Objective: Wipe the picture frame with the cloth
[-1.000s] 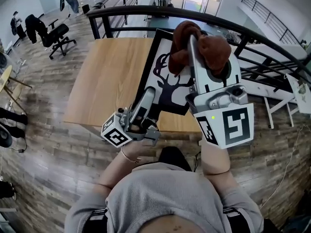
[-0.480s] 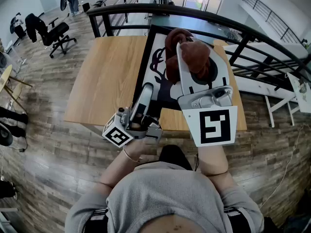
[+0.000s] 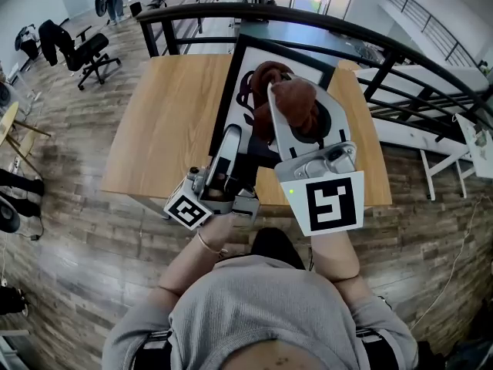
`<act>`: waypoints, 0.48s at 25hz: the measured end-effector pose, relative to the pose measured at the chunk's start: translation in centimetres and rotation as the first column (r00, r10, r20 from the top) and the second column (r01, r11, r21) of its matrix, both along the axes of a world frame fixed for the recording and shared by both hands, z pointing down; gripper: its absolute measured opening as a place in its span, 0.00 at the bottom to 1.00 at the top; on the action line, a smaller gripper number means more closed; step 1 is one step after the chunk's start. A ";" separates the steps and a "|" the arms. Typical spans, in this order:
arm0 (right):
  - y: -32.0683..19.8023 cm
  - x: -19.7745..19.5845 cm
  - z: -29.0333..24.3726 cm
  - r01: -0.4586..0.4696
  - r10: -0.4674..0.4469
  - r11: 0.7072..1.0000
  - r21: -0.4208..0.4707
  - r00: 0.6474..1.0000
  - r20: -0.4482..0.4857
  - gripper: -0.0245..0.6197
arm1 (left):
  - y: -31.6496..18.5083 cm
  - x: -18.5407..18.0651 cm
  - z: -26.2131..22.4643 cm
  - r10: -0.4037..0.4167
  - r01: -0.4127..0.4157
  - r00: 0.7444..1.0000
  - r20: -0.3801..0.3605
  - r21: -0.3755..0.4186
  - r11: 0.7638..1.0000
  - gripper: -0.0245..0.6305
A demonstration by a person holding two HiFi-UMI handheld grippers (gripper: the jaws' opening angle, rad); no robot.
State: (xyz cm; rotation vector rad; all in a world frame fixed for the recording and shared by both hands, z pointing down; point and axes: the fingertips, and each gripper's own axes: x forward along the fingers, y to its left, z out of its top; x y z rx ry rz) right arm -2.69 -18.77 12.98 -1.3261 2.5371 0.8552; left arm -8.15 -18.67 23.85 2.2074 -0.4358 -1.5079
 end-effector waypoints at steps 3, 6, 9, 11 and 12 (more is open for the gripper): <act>-0.1 -0.4 0.6 0.001 -0.001 1.000 -0.014 1.000 -0.019 0.11 | -0.3 -0.2 0.2 -0.008 0.008 1.000 -0.002 -0.009 1.000 0.06; 0.2 -0.6 1.2 0.017 -0.018 0.999 -0.030 0.999 -0.036 0.11 | -0.4 -0.1 0.3 -0.009 0.008 1.000 -0.027 -0.021 1.000 0.06; 0.3 -1.2 2.1 0.031 -0.035 0.999 -0.044 0.996 -0.078 0.11 | -1.0 -0.2 0.3 -0.004 0.002 0.998 -0.069 -0.033 0.999 0.06; -0.1 -1.9 2.8 0.030 -0.036 0.998 -0.050 0.993 -0.113 0.11 | -1.7 -0.7 0.3 -0.010 0.006 0.996 -0.091 -0.040 0.999 0.06; -0.3 -2.2 3.1 0.029 -0.036 0.998 -0.054 0.991 -0.127 0.11 | -2.1 -0.9 0.2 -0.012 0.009 0.995 -0.099 -0.040 0.999 0.06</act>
